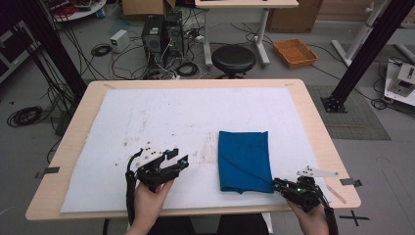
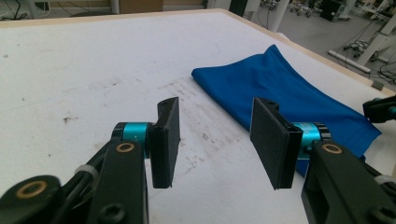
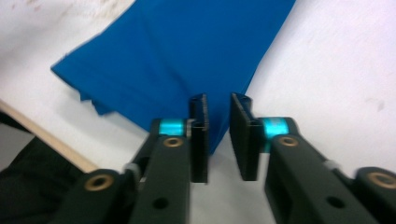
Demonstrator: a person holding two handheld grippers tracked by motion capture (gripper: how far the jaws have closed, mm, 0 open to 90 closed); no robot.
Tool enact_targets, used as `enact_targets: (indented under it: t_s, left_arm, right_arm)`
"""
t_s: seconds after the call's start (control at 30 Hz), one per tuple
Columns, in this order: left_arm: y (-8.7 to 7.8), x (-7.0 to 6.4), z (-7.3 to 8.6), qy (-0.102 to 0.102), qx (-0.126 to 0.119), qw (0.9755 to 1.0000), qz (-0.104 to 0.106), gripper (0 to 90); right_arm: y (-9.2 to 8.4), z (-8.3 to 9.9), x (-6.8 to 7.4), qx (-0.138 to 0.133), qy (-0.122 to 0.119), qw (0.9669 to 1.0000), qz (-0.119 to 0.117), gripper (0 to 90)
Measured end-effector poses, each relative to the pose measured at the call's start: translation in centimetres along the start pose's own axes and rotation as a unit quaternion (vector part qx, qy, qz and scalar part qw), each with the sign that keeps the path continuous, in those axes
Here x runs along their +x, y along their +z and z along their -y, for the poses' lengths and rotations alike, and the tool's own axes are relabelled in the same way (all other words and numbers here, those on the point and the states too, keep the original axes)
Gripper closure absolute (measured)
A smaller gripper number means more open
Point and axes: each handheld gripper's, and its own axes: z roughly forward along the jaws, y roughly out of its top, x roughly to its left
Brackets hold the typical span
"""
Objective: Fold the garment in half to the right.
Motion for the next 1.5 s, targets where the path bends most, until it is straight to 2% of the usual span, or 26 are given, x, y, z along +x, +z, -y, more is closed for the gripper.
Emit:
enact_targets:
  t_s: [0.1, 0.17, 0.27, 0.4, 0.47, 0.57, 0.6, 0.73, 0.83, 0.9, 1.0, 1.03, 1.1, 1.13, 1.2, 1.23, 1.3, 1.37, 1.47, 1.5]
  left_arm:
    - [0.0, 0.3, -0.1, 0.004, 0.001, 1.0, 0.005, 50.1]
    - [0.0, 0.6, -0.1, 0.01, 0.004, 0.9999, 0.008, 47.5]
    - [0.0, 1.3, -0.2, 0.015, 0.008, 0.9998, 0.008, 44.9]
    - [0.0, 2.3, -0.4, 0.01, 0.006, 0.9999, -0.001, 42.2]
    - [-0.1, 2.7, -0.4, 0.008, 0.005, 0.9999, -0.005, 42.2]
    - [-0.1, 3.3, -0.4, 0.007, 0.005, 0.9999, -0.013, 42.1]
    - [-0.1, 3.5, -0.4, 0.006, 0.004, 0.9999, -0.014, 42.1]
    - [0.0, 4.1, -0.4, 0.006, 0.004, 0.9998, -0.019, 42.1]
    - [0.2, 4.5, -0.5, 0.006, 0.003, 0.9997, -0.025, 42.1]
    - [0.2, 4.7, -0.5, 0.007, 0.006, 0.9995, -0.029, 42.1]
    - [0.3, 5.0, -0.6, 0.008, 0.004, 0.9994, -0.034, 42.1]
    - [0.3, 5.1, -0.6, 0.007, 0.003, 0.9993, -0.035, 42.1]
    - [0.4, 5.3, -0.6, 0.009, 0.002, 0.9992, -0.039, 42.1]
    - [0.4, 5.4, -0.6, 0.009, 0.001, 0.9992, -0.039, 41.9]
    - [0.6, 5.8, -0.8, 0.009, -0.004, 0.9992, -0.037, 38.1]
    - [0.6, 6.0, -0.8, 0.009, -0.008, 0.9993, -0.037, 38.0]
    - [0.7, 6.3, -1.0, 0.009, -0.013, 0.9991, -0.04, 38.1]
    - [0.8, 6.6, -1.5, 0.013, -0.015, 0.9988, -0.046, 38.0]
    - [1.0, 7.1, -2.3, 0.021, -0.018, 0.998, -0.056, 38.1]
    - [1.0, 7.1, -2.6, 0.025, -0.019, 0.9977, -0.061, 38.0]
  right_arm:
    - [-0.2, -1.3, -0.5, -0.019, 0.0, 0.9997, 0.014, 71.7]
    - [0.0, -2.7, -1.2, -0.032, -0.005, 0.9991, 0.029, 69.3]
    - [1.0, -5.2, -2.5, -0.048, 0.003, 0.9982, 0.038, 67.9]
    - [3.6, -8.8, -4.4, -0.063, 0.019, 0.9968, 0.045, 67.0]
    - [4.9, -9.9, -5.1, -0.066, 0.032, 0.9963, 0.046, 66.2]
    - [6.9, -11.3, -5.8, -0.058, 0.04, 0.9958, 0.059, 65.9]
    - [7.5, -11.7, -6.0, -0.051, 0.044, 0.9959, 0.06, 67.1]
    - [9.4, -12.2, -6.6, -0.022, 0.02, 0.9967, 0.076, 89.1]
    - [10.0, -12.2, -6.7, -0.025, 0.005, 0.9961, 0.085, 89.5]
    - [10.2, -12.2, -6.8, -0.03, -0.002, 0.9954, 0.091, 89.5]
    - [10.0, -12.1, -6.9, -0.034, 0.003, 0.9943, 0.101, 89.2]
    - [9.8, -11.9, -7.0, -0.037, 0.004, 0.9936, 0.107, 85.6]
    - [9.4, -11.7, -7.2, -0.044, 0.01, 0.9927, 0.112, 72.7]
    - [9.1, -11.5, -7.3, -0.049, 0.015, 0.9924, 0.112, 71.2]
    - [8.3, -11.2, -7.3, -0.063, 0.021, 0.992, 0.108, 64.5]
    - [7.9, -11.2, -7.3, -0.068, 0.025, 0.9918, 0.105, 58.6]
    - [7.0, -11.1, -7.3, -0.087, 0.028, 0.9914, 0.093, 52.2]
    - [6.1, -11.0, -7.0, -0.099, 0.018, 0.9916, 0.082, 47.1]
    - [5.1, -11.1, -6.5, -0.099, -0.008, 0.993, 0.064, 41.4]
    - [4.7, -11.1, -6.3, -0.103, -0.017, 0.9925, 0.064, 39.7]
